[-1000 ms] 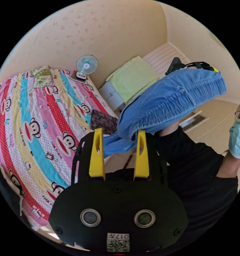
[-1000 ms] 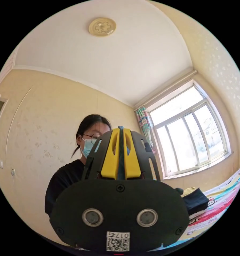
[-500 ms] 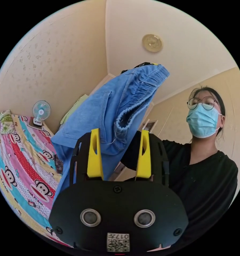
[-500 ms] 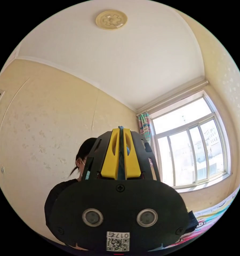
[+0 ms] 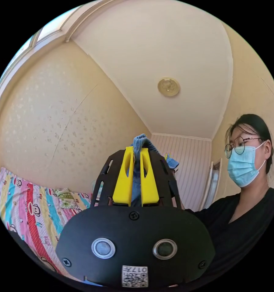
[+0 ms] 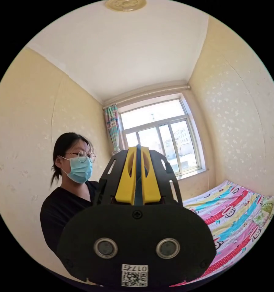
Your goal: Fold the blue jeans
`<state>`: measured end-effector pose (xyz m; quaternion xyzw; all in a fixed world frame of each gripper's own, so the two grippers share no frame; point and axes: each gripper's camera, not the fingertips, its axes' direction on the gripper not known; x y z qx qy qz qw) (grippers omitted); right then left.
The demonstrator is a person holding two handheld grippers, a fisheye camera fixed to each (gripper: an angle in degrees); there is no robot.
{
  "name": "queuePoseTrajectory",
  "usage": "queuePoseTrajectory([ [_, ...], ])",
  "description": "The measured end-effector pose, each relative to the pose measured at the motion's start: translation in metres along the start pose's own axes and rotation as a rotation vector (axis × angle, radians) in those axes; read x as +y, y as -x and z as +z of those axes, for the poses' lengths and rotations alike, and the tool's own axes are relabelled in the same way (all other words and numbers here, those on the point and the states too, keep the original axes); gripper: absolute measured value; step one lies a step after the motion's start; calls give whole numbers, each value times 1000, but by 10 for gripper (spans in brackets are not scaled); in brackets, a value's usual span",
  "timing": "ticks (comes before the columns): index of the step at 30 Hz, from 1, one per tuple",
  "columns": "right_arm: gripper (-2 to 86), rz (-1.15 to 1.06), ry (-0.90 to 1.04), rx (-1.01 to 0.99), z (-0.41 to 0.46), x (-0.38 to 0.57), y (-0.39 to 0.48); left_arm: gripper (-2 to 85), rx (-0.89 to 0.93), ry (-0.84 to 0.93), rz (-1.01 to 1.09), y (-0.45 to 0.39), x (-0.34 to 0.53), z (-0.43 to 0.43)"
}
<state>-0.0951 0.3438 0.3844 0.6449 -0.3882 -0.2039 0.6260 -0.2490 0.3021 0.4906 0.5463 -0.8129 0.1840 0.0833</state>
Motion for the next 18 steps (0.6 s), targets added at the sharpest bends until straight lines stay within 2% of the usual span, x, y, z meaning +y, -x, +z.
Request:
queuePoseTrajectory([
  [5, 23, -41, -49, -44, 4, 9, 11, 36, 96, -97, 67, -19, -38, -1],
  [11, 23, -150, -83, 42, -5, -51, 10, 37, 141, -157, 202, -37, -113, 23],
  [14, 23, -108, -89, 169, -14, -72, -12, 38, 59, -133, 204, -25, -140, 45],
  [18, 23, 33, -82, 432, -39, -80, -102, 38, -114, -53, 154, 34, -156, 103],
])
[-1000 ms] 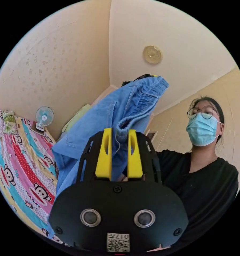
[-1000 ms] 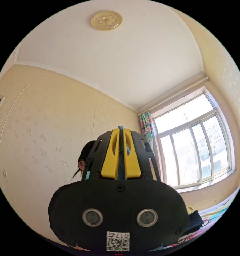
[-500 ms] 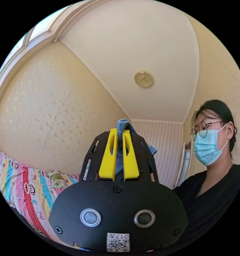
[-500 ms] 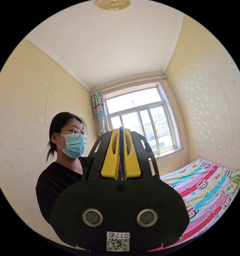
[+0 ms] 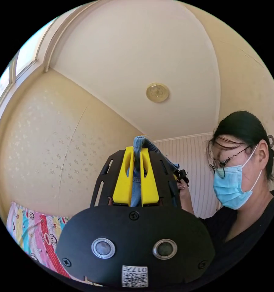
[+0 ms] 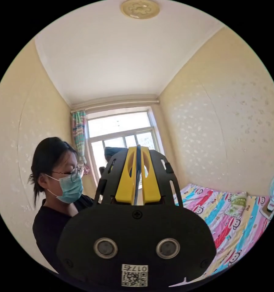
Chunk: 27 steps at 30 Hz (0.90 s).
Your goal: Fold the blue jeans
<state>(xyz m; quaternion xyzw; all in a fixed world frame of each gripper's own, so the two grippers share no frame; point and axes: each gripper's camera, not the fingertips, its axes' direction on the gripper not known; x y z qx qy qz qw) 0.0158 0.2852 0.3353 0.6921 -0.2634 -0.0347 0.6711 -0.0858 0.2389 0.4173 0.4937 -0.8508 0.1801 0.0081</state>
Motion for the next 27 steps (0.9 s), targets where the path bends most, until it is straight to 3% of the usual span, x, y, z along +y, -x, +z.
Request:
queuePoseTrajectory([
  [5, 23, 305, 94, 49, 43, 5, -220, 40, -247, 257, -106, 142, 32, 147],
  [7, 22, 439, 111, 174, 75, 21, -355, 49, -320, 414, -193, 254, 72, 236],
  [11, 19, 521, 97, 398, 103, 85, -525, 65, -381, 685, -425, 422, 181, 308],
  [14, 18, 703, 168, 409, 107, 193, -616, 67, -456, 847, -592, 491, 299, 270],
  [18, 26, 852, 502, 384, 119, 390, -664, 69, -515, 1101, -778, 504, 478, 145],
  [22, 49, 1054, 830, 254, 129, 579, -637, 97, -482, 1300, -1015, 466, 607, 16],
  [27, 86, 1218, 974, 199, 109, 693, -552, 131, -438, 1394, -1069, 415, 646, -76],
])
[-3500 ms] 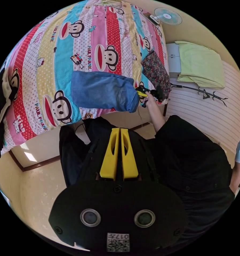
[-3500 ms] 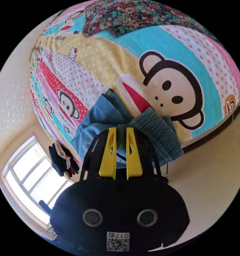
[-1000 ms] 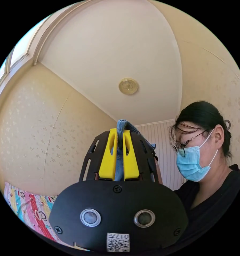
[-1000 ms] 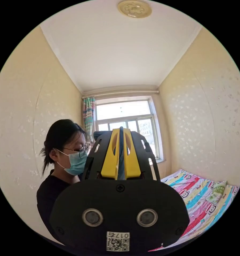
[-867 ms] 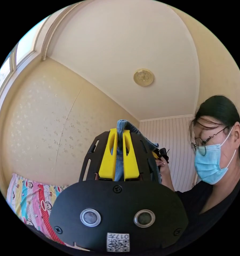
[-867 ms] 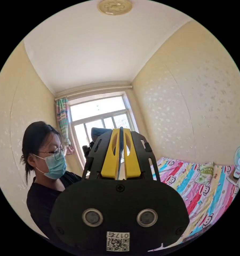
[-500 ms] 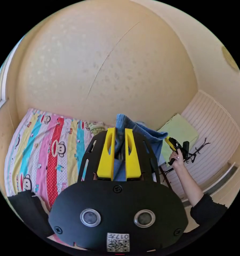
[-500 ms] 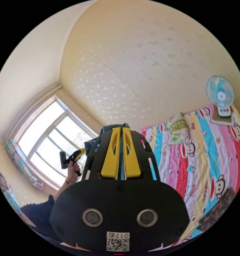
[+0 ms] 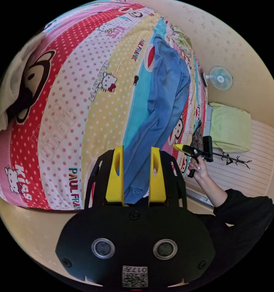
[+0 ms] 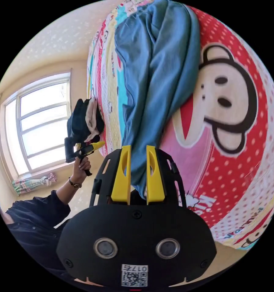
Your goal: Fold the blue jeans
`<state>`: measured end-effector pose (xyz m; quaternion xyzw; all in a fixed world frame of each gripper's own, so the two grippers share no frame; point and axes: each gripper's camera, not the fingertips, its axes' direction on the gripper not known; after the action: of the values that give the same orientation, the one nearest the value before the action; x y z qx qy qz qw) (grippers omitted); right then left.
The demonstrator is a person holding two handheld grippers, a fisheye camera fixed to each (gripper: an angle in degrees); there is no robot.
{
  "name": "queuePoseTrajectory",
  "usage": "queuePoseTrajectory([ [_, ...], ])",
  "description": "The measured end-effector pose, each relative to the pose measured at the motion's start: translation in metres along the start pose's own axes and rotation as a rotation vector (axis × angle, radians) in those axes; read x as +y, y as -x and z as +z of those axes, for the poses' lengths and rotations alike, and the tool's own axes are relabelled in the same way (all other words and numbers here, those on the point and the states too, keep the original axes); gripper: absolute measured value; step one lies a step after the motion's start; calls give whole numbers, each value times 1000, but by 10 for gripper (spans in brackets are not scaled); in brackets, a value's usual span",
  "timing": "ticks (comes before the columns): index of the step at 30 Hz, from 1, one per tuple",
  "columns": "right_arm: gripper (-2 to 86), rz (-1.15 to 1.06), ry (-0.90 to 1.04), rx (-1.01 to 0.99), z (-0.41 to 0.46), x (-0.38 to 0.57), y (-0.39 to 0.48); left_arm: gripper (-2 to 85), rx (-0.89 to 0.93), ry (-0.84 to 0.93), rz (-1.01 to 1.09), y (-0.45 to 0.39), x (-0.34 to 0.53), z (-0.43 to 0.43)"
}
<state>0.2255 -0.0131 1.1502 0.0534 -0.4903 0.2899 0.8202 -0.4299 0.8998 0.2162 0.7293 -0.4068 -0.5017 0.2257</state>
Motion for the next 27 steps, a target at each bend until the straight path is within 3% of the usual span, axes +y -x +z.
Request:
queuePoseTrajectory([
  [5, 73, 99, 104, -143, 54, 59, -37, 140, -14, 261, 68, 33, 46, 22],
  [8, 31, 41, 84, -227, 38, 69, -45, 34, -99, 354, 147, 44, 64, -9],
  [11, 20, -23, 117, -167, 6, 77, -48, 5, 91, 314, 154, 73, 88, -68],
  [13, 16, -54, 143, -112, -15, 91, -55, 5, 244, 190, 21, 119, 118, -117],
  [16, 23, 50, 131, 15, -36, 116, -76, 21, 303, 7, -234, 181, 173, -163],
  [19, 53, 12, 39, -18, -52, 137, -67, 53, 337, -15, -369, 213, 229, -185],
  [24, 106, -93, 22, 88, -21, 133, -15, 51, 261, -37, -381, 218, 306, -228],
  [27, 84, -80, 190, 271, 29, 123, -16, 52, 294, -63, -406, 223, 352, -258],
])
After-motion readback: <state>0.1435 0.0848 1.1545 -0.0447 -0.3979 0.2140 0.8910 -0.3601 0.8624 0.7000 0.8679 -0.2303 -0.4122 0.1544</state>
